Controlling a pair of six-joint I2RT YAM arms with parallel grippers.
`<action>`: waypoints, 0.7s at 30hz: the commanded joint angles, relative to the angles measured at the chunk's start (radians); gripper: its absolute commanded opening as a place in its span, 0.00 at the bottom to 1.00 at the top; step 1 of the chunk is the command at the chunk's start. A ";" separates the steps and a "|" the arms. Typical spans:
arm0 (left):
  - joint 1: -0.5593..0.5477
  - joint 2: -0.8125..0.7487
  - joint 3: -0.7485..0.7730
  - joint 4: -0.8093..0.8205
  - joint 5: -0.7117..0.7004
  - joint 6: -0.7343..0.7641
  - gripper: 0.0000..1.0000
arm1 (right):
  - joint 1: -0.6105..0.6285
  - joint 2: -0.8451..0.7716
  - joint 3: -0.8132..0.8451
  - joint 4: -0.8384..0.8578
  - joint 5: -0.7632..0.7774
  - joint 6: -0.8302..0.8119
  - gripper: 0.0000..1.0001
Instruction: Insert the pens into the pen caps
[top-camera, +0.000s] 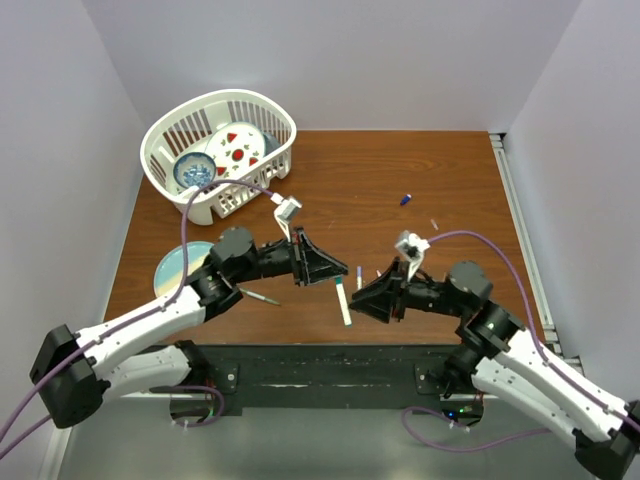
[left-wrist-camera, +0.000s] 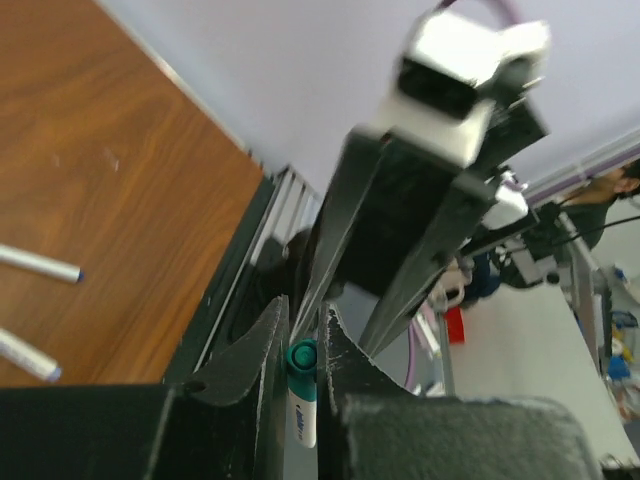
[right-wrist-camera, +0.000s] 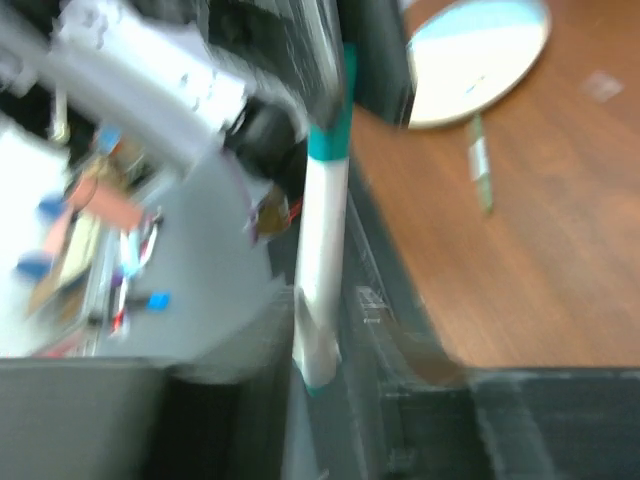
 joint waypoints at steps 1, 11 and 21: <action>0.044 0.092 0.089 -0.248 0.139 0.056 0.00 | -0.028 -0.186 -0.096 0.072 0.116 0.042 0.44; 0.125 0.472 0.254 -0.302 0.013 0.165 0.00 | -0.030 -0.541 -0.160 -0.273 0.197 0.120 0.88; 0.147 0.807 0.419 -0.378 -0.085 0.216 0.00 | -0.028 -0.477 -0.051 -0.361 0.251 0.064 0.95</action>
